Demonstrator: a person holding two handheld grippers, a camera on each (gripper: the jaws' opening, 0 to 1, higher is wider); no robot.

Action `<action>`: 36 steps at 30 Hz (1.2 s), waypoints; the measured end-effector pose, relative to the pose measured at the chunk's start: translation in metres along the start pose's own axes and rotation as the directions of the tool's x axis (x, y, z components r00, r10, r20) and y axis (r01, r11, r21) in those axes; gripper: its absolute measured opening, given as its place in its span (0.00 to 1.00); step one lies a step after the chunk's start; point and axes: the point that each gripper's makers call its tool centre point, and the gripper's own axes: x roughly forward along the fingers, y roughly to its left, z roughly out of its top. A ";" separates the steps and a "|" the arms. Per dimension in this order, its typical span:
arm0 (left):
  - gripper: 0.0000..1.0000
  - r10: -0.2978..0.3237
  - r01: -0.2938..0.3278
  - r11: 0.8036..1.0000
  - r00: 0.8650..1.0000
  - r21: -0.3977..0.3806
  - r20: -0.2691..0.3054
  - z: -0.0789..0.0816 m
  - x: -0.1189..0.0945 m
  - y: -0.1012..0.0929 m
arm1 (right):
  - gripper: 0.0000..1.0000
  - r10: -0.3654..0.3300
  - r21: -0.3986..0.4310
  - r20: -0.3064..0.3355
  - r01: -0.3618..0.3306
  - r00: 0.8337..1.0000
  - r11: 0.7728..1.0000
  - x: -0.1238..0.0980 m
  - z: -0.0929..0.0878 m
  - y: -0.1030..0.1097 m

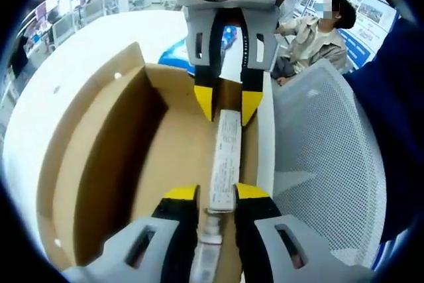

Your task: Operate the shoe box by opening the lid, removing the specified soft item, and placing it in the target area until the item is outside and the box remains undamaged.

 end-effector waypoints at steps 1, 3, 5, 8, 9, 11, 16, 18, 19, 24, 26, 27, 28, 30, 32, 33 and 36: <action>0.17 -0.001 0.001 1.000 1.000 0.010 -0.006 0.000 0.001 0.000 | 0.20 0.001 0.000 0.001 -0.001 1.000 1.000 0.000 0.000 0.000; 0.16 -0.006 0.006 1.000 1.000 0.024 -0.016 -0.001 0.002 0.000 | 0.20 0.004 -0.001 0.000 -0.004 1.000 1.000 0.001 0.001 0.001; 0.16 -0.011 0.012 1.000 1.000 0.025 -0.018 0.000 0.002 0.000 | 0.20 0.006 -0.001 -0.002 -0.006 1.000 1.000 0.003 0.001 0.000; 0.17 -0.015 0.015 1.000 1.000 0.023 -0.017 0.000 0.002 0.000 | 0.19 0.005 -0.012 -0.012 -0.005 1.000 1.000 0.007 0.001 -0.001; 0.16 -0.014 0.015 1.000 1.000 0.026 -0.016 0.000 0.002 0.000 | 0.18 0.003 -0.017 -0.014 -0.003 1.000 1.000 0.008 0.001 -0.001; 0.16 -0.018 0.018 0.999 1.000 0.029 -0.019 0.000 0.001 -0.001 | 0.18 -0.002 -0.021 -0.013 0.002 1.000 1.000 0.010 0.002 -0.001; 0.16 -0.025 0.025 0.999 1.000 0.038 -0.012 0.003 0.001 -0.003 | 0.18 -0.008 -0.028 -0.019 0.007 1.000 1.000 0.012 0.001 -0.003; 0.16 -0.027 0.027 0.999 1.000 0.038 -0.013 0.003 0.001 -0.004 | 0.18 -0.007 -0.021 -0.019 0.007 1.000 1.000 0.012 0.001 -0.003; 0.16 -0.027 0.027 0.999 1.000 0.038 -0.015 0.003 0.002 -0.003 | 0.18 -0.008 -0.022 -0.019 0.007 1.000 1.000 0.012 0.001 -0.003; 0.17 -0.024 0.026 0.998 0.999 0.057 -0.031 0.001 0.004 -0.003 | 0.18 -0.007 -0.019 -0.019 0.007 1.000 1.000 0.013 0.000 -0.003; 0.17 -0.021 0.024 0.998 0.999 0.066 -0.039 0.002 0.003 -0.004 | 0.18 -0.013 -0.017 -0.016 0.013 1.000 1.000 0.013 0.001 -0.004; 0.17 -0.021 0.024 0.997 0.999 0.074 -0.038 0.004 0.003 -0.005 | 0.18 -0.014 -0.008 -0.010 0.014 1.000 1.000 0.013 0.001 -0.005; 0.17 -0.024 0.027 0.997 0.999 0.076 -0.041 0.003 0.003 -0.005 | 0.18 -0.018 -0.005 -0.004 0.018 1.000 1.000 0.013 0.003 -0.006; 0.17 -0.024 0.027 0.997 0.999 0.073 -0.041 0.003 0.004 -0.004 | 0.18 -0.017 0.002 -0.001 0.017 1.000 1.000 0.014 0.003 -0.006; 0.17 -0.021 0.024 0.997 0.999 0.073 -0.049 0.001 0.006 -0.002 | 0.18 -0.018 0.005 0.002 0.018 1.000 1.000 0.014 0.003 -0.006; 0.17 -0.016 0.021 0.996 0.998 0.082 -0.061 -0.001 0.007 -0.001 | 0.18 -0.018 0.004 0.002 0.017 1.000 1.000 0.014 0.003 -0.006; 0.17 -0.009 0.018 0.994 0.996 0.104 -0.088 -0.007 0.011 -0.001 | 0.18 -0.017 0.007 0.004 0.017 1.000 1.000 0.014 0.003 -0.006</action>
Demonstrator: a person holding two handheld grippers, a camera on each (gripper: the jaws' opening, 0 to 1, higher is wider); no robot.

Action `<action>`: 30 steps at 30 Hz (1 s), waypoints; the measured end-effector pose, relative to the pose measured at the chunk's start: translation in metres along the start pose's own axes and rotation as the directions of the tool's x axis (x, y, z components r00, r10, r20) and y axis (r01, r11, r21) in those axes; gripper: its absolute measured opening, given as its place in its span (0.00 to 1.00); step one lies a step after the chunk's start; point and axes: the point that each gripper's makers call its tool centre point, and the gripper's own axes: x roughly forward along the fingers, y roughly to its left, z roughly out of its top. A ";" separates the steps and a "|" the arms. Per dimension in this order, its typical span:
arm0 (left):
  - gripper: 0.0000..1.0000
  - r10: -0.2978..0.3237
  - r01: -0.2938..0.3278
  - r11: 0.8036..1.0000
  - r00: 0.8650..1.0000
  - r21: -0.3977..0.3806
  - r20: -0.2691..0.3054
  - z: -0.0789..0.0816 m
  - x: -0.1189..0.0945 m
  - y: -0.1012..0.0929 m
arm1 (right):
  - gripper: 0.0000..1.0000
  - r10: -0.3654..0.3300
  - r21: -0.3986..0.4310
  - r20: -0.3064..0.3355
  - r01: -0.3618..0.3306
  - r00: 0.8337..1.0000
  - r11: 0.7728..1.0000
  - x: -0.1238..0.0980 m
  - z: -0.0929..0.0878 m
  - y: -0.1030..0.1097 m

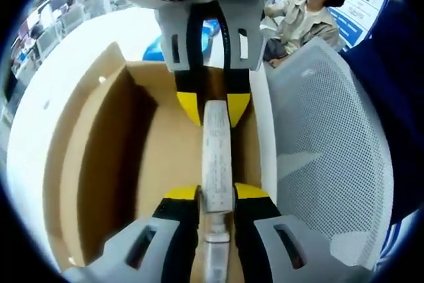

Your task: Operate the shoe box by opening the lid, removing the specified soft item, and placing it in the target area until the item is outside and the box remains undamaged.

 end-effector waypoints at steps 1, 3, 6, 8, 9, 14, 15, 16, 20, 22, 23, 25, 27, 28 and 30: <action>0.17 -0.001 0.001 1.000 1.000 -0.003 0.003 0.001 0.001 0.001 | 0.18 0.000 -0.001 0.002 0.000 1.000 1.000 0.000 0.000 0.000; 0.17 0.003 -0.003 1.000 1.000 -0.007 0.004 0.001 0.001 0.002 | 0.18 0.001 0.000 0.003 -0.001 1.000 1.000 0.000 0.000 0.000; 0.17 0.005 -0.005 1.000 1.000 -0.008 0.001 0.000 0.003 0.003 | 0.18 0.002 0.000 0.004 -0.002 1.000 1.000 0.000 0.000 0.000; 0.17 0.008 -0.008 1.000 1.000 -0.002 -0.005 -0.001 0.006 0.003 | 0.18 0.002 -0.005 0.002 -0.002 1.000 1.000 0.001 0.000 0.000; 0.17 0.008 -0.008 1.000 1.000 0.001 -0.009 -0.001 0.007 0.003 | 0.18 0.002 -0.007 -0.001 -0.002 1.000 1.000 0.001 0.000 0.000; 0.18 0.010 -0.009 1.000 1.000 0.019 -0.023 -0.002 0.011 0.005 | 0.19 -0.001 -0.011 -0.004 0.001 1.000 1.000 0.003 0.000 0.000; 0.18 0.008 -0.008 1.000 1.000 0.018 -0.025 -0.003 0.011 0.005 | 0.18 -0.002 -0.012 -0.004 0.002 1.000 1.000 0.003 0.000 0.000; 0.18 0.008 -0.007 1.000 1.000 0.021 -0.028 -0.003 0.012 0.005 | 0.18 -0.005 -0.014 -0.006 0.005 1.000 1.000 0.004 0.000 -0.001; 0.18 0.006 -0.005 1.000 0.999 0.030 -0.038 -0.004 0.017 0.007 | 0.18 -0.004 -0.009 -0.007 0.003 1.000 1.000 0.003 0.000 -0.001; 0.19 0.006 -0.004 0.999 0.999 0.032 -0.041 -0.005 0.019 0.007 | 0.18 -0.011 -0.019 -0.012 0.011 1.000 1.000 0.004 0.000 -0.001; 0.19 0.006 -0.004 0.999 0.999 0.034 -0.043 -0.005 0.019 0.007 | 0.18 -0.018 -0.030 -0.015 0.018 1.000 0.999 0.004 0.000 0.000; 0.19 0.004 -0.002 0.999 0.999 0.036 -0.045 -0.005 0.020 0.007 | 0.18 -0.026 -0.047 -0.025 0.025 0.999 0.999 0.006 0.000 0.001; 0.19 0.001 0.001 0.999 0.999 0.039 -0.044 -0.005 0.021 0.007 | 0.18 -0.035 -0.067 -0.038 0.032 0.999 0.997 0.007 0.000 0.001; 0.19 -0.001 0.002 0.999 0.999 0.037 -0.043 -0.005 0.022 0.007 | 0.18 -0.036 -0.071 -0.040 0.033 0.999 0.997 0.008 0.000 0.001; 0.19 0.001 0.001 0.999 0.999 0.037 -0.040 -0.005 0.022 0.007 | 0.18 -0.039 -0.079 -0.044 0.035 0.998 0.996 0.009 0.000 0.000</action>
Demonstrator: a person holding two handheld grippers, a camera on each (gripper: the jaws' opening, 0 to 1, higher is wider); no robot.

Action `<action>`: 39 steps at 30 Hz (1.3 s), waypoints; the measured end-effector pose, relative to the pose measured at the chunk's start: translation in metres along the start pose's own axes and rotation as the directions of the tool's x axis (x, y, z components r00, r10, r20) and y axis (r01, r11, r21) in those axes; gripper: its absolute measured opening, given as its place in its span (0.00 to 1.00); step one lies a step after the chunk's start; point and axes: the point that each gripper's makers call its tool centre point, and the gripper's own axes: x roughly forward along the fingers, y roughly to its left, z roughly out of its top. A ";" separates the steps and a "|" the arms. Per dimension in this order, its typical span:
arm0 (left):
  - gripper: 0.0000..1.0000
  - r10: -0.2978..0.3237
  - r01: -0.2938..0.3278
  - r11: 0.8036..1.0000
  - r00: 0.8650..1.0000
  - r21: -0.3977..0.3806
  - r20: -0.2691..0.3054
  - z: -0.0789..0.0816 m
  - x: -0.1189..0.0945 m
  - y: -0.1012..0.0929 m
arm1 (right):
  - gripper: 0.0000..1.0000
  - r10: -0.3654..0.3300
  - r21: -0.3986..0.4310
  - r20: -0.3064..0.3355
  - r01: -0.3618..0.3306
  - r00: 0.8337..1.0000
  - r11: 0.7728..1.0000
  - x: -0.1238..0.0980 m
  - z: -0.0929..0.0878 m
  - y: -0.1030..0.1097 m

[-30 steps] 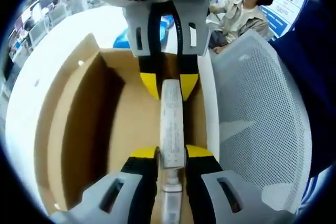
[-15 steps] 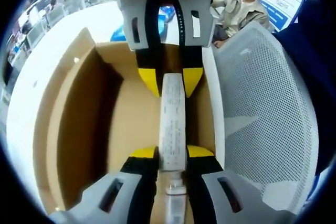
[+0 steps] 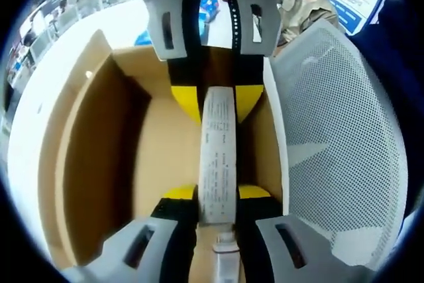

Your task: Operate the shoe box by opening the lid, removing the specified soft item, and placing it in the target area until the item is outside and the box remains undamaged.

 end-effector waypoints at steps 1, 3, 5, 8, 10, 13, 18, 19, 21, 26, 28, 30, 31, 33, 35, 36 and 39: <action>0.19 -0.001 0.001 1.000 1.000 -0.004 0.001 0.000 0.001 0.000 | 0.18 0.000 -0.001 -0.003 0.000 1.000 1.000 0.001 0.000 0.000; 0.19 -0.001 0.001 1.000 1.000 -0.002 0.002 0.000 0.001 0.000 | 0.18 -0.006 -0.017 -0.015 0.006 1.000 1.000 0.003 0.000 0.000; 0.19 0.000 0.000 1.000 1.000 -0.003 0.004 0.000 0.002 0.000 | 0.18 -0.013 -0.023 -0.019 0.012 1.000 1.000 0.004 -0.001 0.000; 0.19 0.007 -0.007 1.000 1.000 -0.004 0.014 0.001 0.002 0.001 | 0.18 -0.020 -0.021 -0.017 0.020 1.000 1.000 0.003 -0.001 -0.002; 0.19 0.008 -0.008 1.000 1.000 -0.010 0.020 0.001 0.002 0.001 | 0.18 -0.025 -0.023 -0.010 0.024 1.000 0.999 0.003 -0.001 -0.003; 0.19 0.007 -0.007 1.000 1.000 -0.010 0.024 0.001 0.000 -0.001 | 0.18 -0.025 -0.026 -0.007 0.024 1.000 0.999 0.002 0.000 -0.002; 0.19 0.013 -0.013 1.000 0.999 -0.014 0.029 0.003 -0.007 -0.003 | 0.18 -0.013 -0.017 0.010 0.013 1.000 1.000 -0.004 0.005 0.001; 0.19 0.019 -0.019 1.000 0.999 -0.014 0.034 0.004 -0.010 -0.002 | 0.18 -0.015 -0.021 0.013 0.016 1.000 1.000 -0.005 0.006 0.001; 0.19 0.031 -0.030 0.999 0.999 -0.016 0.039 0.006 -0.015 -0.001 | 0.18 -0.021 -0.022 0.021 0.021 1.000 1.000 -0.009 0.008 -0.001; 0.19 0.059 -0.058 0.998 0.997 -0.008 0.049 0.013 -0.026 0.001 | 0.18 -0.037 -0.037 0.035 0.038 0.999 0.999 -0.019 0.012 -0.001; 0.19 0.065 -0.065 0.998 0.997 -0.008 0.049 0.015 -0.030 0.000 | 0.18 -0.043 -0.041 0.041 0.044 0.998 0.998 -0.023 0.014 -0.001; 0.19 0.077 -0.077 0.997 0.996 -0.001 0.052 0.017 -0.034 0.000 | 0.18 -0.049 -0.044 0.046 0.051 0.998 0.998 -0.027 0.016 0.000; 0.19 0.082 -0.082 0.997 0.995 0.002 0.053 0.019 -0.038 0.000 | 0.18 -0.053 -0.048 0.049 0.055 0.997 0.997 -0.030 0.018 0.001; 0.19 0.088 -0.088 0.996 0.995 0.004 0.055 0.022 -0.045 -0.001 | 0.18 -0.060 -0.054 0.056 0.063 0.997 0.997 -0.036 0.021 0.002; 0.19 0.103 -0.104 0.994 0.993 0.015 0.057 0.025 -0.052 -0.001 | 0.18 -0.071 -0.058 0.062 0.075 0.996 0.995 -0.043 0.025 0.003; 0.19 0.104 -0.105 0.994 0.993 0.016 0.057 0.027 -0.055 -0.001 | 0.18 -0.074 -0.060 0.064 0.078 0.995 0.995 -0.045 0.026 0.004; 0.19 0.116 -0.118 0.993 0.992 0.028 0.057 0.031 -0.064 -0.003 | 0.18 -0.086 -0.069 0.070 0.091 0.994 0.994 -0.054 0.030 0.006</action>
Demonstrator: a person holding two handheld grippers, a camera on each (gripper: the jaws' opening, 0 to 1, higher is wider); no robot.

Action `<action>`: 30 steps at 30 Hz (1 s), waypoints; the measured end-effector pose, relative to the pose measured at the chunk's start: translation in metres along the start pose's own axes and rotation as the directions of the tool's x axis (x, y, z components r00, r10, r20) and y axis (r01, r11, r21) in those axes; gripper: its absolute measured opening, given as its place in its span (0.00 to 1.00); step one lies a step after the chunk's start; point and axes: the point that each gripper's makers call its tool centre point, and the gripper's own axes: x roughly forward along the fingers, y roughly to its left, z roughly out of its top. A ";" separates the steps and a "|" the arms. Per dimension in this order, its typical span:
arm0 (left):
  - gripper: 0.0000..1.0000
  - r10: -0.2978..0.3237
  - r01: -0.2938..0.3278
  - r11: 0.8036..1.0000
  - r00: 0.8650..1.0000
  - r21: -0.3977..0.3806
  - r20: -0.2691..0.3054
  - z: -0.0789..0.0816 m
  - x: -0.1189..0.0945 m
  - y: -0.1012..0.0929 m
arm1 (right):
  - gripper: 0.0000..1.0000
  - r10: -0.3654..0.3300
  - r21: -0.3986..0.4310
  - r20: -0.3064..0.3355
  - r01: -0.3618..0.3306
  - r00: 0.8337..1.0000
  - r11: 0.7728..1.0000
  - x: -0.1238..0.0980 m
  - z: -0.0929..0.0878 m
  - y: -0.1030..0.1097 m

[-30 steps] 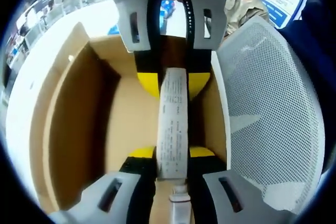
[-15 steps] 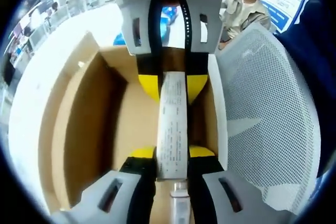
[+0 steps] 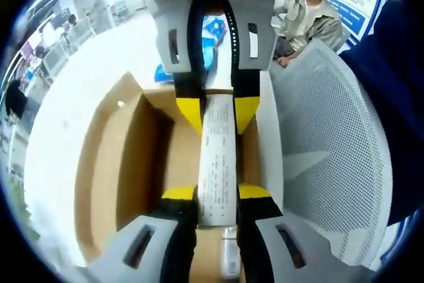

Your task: Operate the shoe box by opening the lid, removing the specified soft item, and placing it in the target area until the item is outside and the box remains undamaged.

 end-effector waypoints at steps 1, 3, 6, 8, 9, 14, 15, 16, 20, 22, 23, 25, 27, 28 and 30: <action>0.19 0.009 -0.009 1.000 1.000 0.009 0.000 0.002 -0.004 0.001 | 0.18 -0.006 -0.003 0.002 0.006 1.000 1.000 -0.003 0.002 0.000; 0.19 0.017 -0.017 1.000 1.000 0.015 -0.002 0.005 -0.009 0.001 | 0.18 -0.016 -0.011 0.005 0.016 1.000 1.000 -0.009 0.005 0.001; 0.19 0.030 -0.030 0.999 1.000 0.024 -0.003 0.009 -0.016 0.000 | 0.18 -0.028 -0.020 0.006 0.028 1.000 0.999 -0.015 0.009 0.002; 0.19 0.036 -0.036 0.999 0.999 0.026 -0.002 0.011 -0.021 -0.001 | 0.18 -0.035 -0.026 0.010 0.035 0.999 0.999 -0.020 0.012 0.003; 0.19 0.040 -0.040 0.999 0.999 0.030 -0.001 0.012 -0.023 -0.001 | 0.18 -0.039 -0.028 0.013 0.039 0.999 0.999 -0.023 0.013 0.004; 0.19 0.052 -0.052 0.998 0.999 0.046 -0.003 0.019 -0.036 -0.004 | 0.18 -0.051 -0.031 0.024 0.052 0.998 0.998 -0.034 0.019 0.007; 0.19 0.056 -0.055 0.997 0.998 0.050 -0.004 0.021 -0.038 -0.004 | 0.18 -0.056 -0.036 0.024 0.057 0.998 0.998 -0.036 0.021 0.007; 0.19 0.057 -0.057 0.997 0.998 0.051 -0.004 0.022 -0.039 -0.004 | 0.18 -0.058 -0.038 0.024 0.059 0.998 0.998 -0.038 0.022 0.008; 0.19 0.064 -0.064 0.996 0.998 0.060 0.000 0.028 -0.046 -0.004 | 0.18 -0.066 -0.048 0.022 0.067 0.998 0.997 -0.047 0.024 0.008; 0.19 0.070 -0.070 0.996 0.998 0.064 0.003 0.032 -0.050 -0.004 | 0.17 -0.069 -0.051 0.023 0.071 0.997 0.996 -0.053 0.025 0.008; 0.19 0.071 -0.071 0.995 0.997 0.064 0.004 0.033 -0.051 -0.004 | 0.17 -0.070 -0.050 0.023 0.071 0.997 0.996 -0.055 0.025 0.008; 0.19 0.074 -0.075 0.995 0.997 0.068 0.005 0.037 -0.054 -0.004 | 0.17 -0.072 -0.054 0.024 0.074 0.997 0.996 -0.059 0.026 0.008; 0.19 0.076 -0.076 0.995 0.997 0.069 0.006 0.040 -0.056 -0.003 | 0.17 -0.074 -0.053 0.027 0.075 0.997 0.996 -0.062 0.026 0.008; 0.19 0.077 -0.078 0.994 0.997 0.070 0.007 0.042 -0.056 -0.003 | 0.17 -0.077 -0.053 0.028 0.078 0.997 0.996 -0.064 0.025 0.008; 0.19 0.079 -0.079 0.994 0.997 0.073 0.008 0.045 -0.056 -0.003 | 0.17 -0.080 -0.053 0.026 0.081 0.996 0.995 -0.067 0.023 0.007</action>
